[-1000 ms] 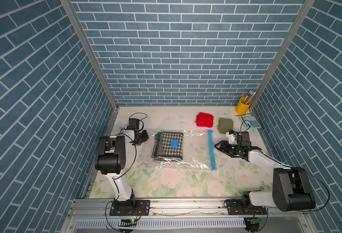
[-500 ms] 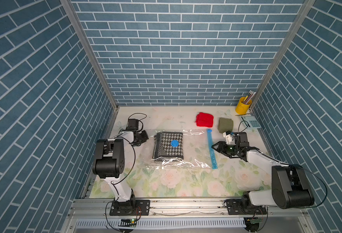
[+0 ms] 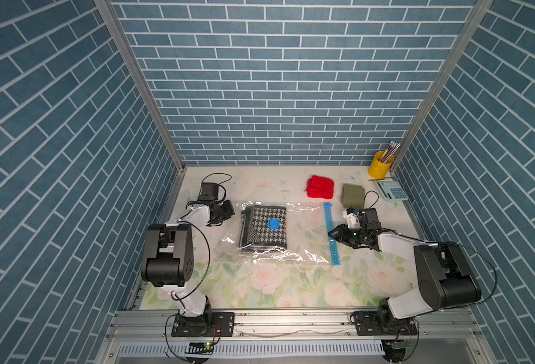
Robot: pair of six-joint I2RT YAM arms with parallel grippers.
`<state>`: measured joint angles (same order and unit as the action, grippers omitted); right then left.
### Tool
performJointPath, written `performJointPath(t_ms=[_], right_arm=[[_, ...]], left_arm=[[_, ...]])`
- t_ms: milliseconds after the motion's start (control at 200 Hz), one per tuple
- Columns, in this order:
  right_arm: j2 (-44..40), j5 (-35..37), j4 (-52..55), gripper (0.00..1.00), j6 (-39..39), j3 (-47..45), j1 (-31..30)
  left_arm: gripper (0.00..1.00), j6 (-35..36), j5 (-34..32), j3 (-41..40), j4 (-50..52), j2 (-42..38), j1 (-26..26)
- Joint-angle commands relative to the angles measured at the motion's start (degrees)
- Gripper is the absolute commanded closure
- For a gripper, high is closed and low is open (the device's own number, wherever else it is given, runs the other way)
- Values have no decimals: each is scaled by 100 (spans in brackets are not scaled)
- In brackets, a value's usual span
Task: Take the scarf out of the vacuum bag
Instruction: Adjust the scarf in the vacuum bag.
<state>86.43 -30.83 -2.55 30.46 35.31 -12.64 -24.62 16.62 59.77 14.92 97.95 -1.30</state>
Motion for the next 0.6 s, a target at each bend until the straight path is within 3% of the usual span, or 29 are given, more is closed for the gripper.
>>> performJointPath(t_ms=[0, 95, 205, 355, 595], right_arm=[[85, 34, -390, 75, -22, -68, -19], [228, -16, -492, 90, -22, -35, -21], [385, 45, -534, 100, -40, -30, -23], [459, 138, -553, 100, -26, -33, -31], [419, 292, -206, 100, -66, 185, -147]], left_arm=[[100, 36, 87, 137, 139, -68, -70], [100, 60, -37, 218, 248, -17, -116], [100, 106, -24, 200, 258, -40, -127], [100, -41, 205, -53, -159, -685, -210], [100, -119, 285, 185, -2, -1266, -622]])
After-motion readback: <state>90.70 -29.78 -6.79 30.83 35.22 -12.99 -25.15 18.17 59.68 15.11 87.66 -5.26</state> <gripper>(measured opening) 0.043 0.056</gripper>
